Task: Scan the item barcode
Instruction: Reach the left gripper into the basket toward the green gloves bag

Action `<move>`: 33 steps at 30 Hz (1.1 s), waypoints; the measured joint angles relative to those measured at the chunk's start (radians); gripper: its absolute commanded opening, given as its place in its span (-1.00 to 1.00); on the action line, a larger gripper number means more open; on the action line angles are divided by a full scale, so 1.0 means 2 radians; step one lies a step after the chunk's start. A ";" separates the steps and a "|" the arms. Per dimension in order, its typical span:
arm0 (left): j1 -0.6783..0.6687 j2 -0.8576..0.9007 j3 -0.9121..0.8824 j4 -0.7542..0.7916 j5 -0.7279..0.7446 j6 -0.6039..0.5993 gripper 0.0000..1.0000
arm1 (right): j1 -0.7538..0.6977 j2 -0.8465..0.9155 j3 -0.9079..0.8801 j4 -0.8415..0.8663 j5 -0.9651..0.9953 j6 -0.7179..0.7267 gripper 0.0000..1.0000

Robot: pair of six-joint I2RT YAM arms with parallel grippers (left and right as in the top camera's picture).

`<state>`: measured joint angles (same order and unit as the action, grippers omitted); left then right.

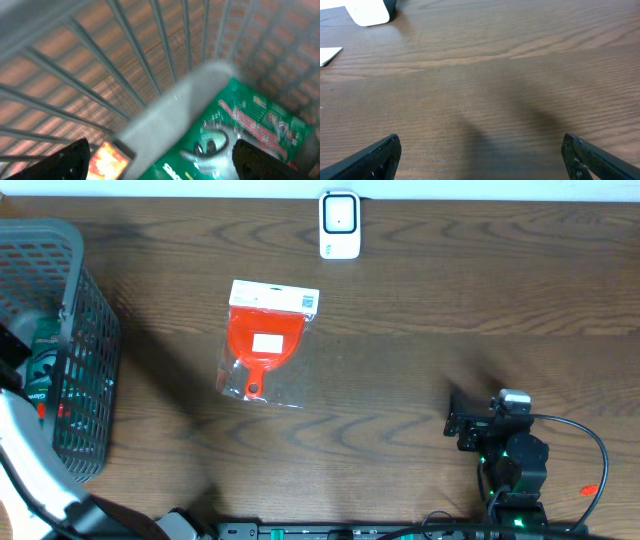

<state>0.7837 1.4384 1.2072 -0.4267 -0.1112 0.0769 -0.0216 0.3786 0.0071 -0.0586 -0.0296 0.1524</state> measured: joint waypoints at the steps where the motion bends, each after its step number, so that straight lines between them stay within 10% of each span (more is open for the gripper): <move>1: 0.001 0.008 0.000 -0.007 0.005 0.002 0.81 | 0.000 0.000 0.000 0.000 0.000 0.000 0.98; 33: 0.043 0.064 0.000 -0.110 0.052 0.088 0.81 | 0.000 0.000 0.000 0.005 0.000 0.000 0.98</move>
<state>0.8703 1.5669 1.2072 -0.6476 -0.0063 0.2527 -0.0216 0.3786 0.0071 -0.0479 -0.0296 0.1524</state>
